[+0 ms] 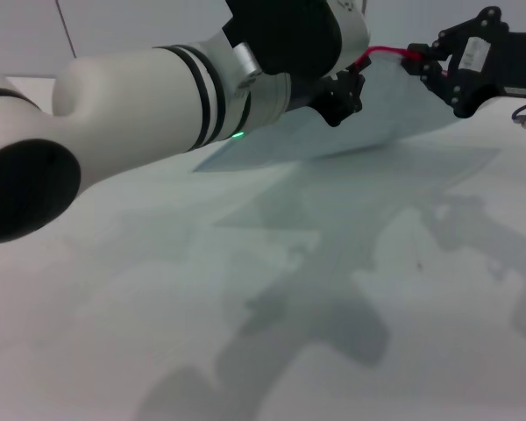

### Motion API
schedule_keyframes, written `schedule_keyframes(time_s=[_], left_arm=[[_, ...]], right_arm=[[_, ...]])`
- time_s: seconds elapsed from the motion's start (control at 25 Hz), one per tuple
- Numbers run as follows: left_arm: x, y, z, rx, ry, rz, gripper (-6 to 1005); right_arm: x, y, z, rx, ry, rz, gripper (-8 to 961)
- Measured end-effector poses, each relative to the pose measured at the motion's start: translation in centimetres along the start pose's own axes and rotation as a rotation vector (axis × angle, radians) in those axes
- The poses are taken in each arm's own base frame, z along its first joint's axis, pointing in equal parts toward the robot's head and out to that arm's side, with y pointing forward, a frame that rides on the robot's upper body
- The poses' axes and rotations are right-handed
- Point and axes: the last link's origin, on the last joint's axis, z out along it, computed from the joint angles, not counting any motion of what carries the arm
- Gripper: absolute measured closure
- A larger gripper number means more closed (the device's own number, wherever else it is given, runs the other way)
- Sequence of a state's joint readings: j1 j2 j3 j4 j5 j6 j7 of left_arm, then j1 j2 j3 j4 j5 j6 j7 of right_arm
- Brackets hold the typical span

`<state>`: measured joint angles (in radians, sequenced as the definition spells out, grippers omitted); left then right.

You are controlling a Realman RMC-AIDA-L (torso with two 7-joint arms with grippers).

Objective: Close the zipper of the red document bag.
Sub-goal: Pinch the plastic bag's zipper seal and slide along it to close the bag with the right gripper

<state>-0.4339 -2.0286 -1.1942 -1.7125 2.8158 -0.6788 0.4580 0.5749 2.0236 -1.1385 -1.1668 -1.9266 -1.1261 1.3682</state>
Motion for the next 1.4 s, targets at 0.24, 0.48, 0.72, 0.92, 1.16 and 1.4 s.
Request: schedule_keyframes(time_s=[0.24, 0.48, 0.72, 0.92, 1.16, 1.4], left_arm=[[-0.36, -0.04, -0.09, 0.003, -0.008, -0.006, 898], [-0.36, -0.06, -0.26, 0.005, -0.006, -0.001, 897], [-0.48, -0.11, -0.36, 0.008, -0.008, -0.002, 895], [-0.55, -0.13, -0.39, 0.009, -0.009, -0.004, 894], [-0.58, -0.14, -0.40, 0.009, -0.009, -0.005, 893], [-0.43, -0.17, -0.75, 0.014, -0.001, -0.004, 892]], right_arm=[[0.04, 0.04, 0.02, -0.002, 0.003, -0.002, 870], [0.22, -0.08, -0.07, 0.009, 0.007, 0.002, 871], [0.41, -0.11, -0.06, 0.014, 0.010, -0.002, 872], [0.37, -0.12, -0.04, 0.014, 0.009, -0.002, 873], [0.49, -0.23, -0.06, 0.023, 0.013, -0.001, 873], [0.83, -0.36, -0.01, 0.037, 0.023, 0.004, 872]])
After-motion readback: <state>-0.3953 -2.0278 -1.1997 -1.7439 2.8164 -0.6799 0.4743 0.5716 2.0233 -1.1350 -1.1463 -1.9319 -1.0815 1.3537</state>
